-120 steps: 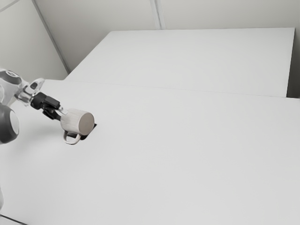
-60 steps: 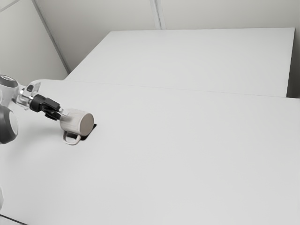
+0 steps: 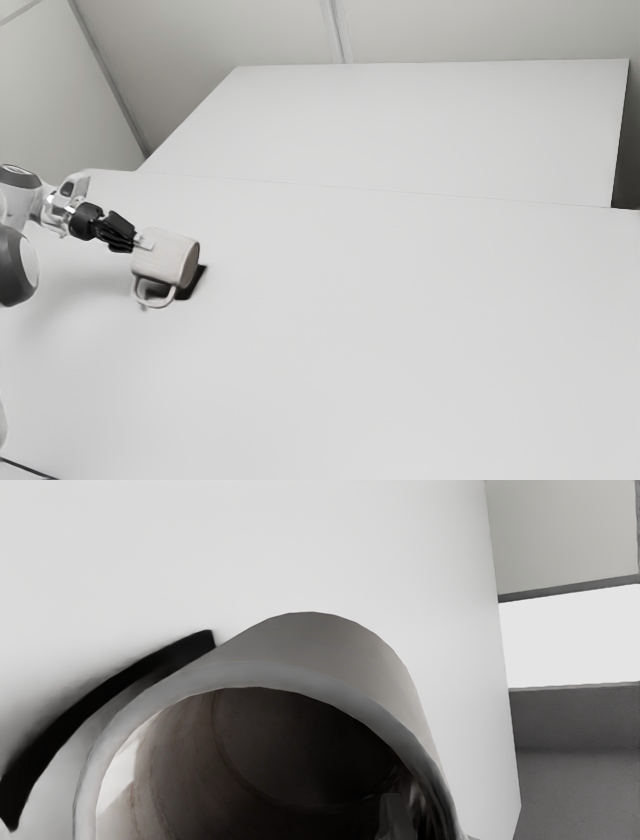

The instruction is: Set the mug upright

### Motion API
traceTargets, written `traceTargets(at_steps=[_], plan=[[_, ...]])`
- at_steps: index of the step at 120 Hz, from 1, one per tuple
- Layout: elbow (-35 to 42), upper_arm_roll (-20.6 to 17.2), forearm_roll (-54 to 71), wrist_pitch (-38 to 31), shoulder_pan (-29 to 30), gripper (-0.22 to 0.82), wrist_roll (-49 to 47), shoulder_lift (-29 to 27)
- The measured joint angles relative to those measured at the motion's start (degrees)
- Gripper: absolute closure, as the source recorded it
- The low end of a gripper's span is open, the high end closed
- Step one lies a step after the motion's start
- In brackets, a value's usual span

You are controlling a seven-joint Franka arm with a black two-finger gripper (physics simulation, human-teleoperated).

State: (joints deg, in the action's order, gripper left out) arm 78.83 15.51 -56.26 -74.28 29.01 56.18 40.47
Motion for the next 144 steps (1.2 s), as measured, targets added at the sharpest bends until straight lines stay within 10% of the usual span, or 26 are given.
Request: traceTargets(at_steps=[73,109,144], plan=[[3.6,-7.1,9.9,-10.4,-2.5,0.78,-10.0,-8.4],[24.8,-4.9,25.4,-32.7,-20.0,0.78,-27.4,-25.0],[30.5,-1.5,34.6,-39.5,-28.3,0.78,-44.4,-29.9]])
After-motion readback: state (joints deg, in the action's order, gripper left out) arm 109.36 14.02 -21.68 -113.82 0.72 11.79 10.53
